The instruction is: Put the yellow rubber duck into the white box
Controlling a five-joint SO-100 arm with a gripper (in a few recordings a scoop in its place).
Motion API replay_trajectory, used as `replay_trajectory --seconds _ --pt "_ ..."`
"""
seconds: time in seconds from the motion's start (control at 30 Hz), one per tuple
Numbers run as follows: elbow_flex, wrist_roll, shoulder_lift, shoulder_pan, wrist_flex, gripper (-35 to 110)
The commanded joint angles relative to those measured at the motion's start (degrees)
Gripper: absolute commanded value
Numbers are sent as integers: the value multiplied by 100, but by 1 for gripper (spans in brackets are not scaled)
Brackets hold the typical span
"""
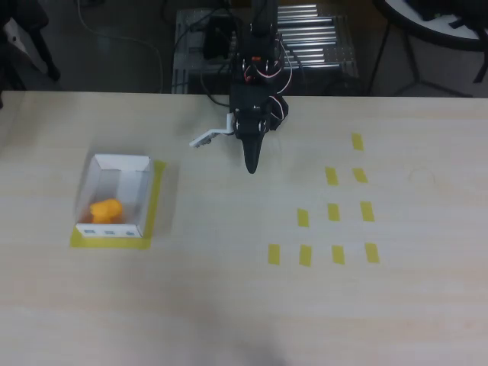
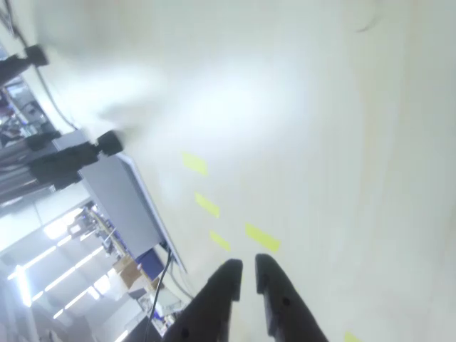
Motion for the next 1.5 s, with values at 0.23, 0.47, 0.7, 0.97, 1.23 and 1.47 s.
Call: replay_trajectory --seconds 0.23,0.47,0.7,0.97,1.23,1.47 --pt "650 308 624 -62 70 0" --pt "650 299 624 26 105 0" --pt "650 308 624 35 114 4" --pt "650 308 624 35 114 4" --pt "650 308 624 35 114 4" --pt "650 308 624 35 114 4"
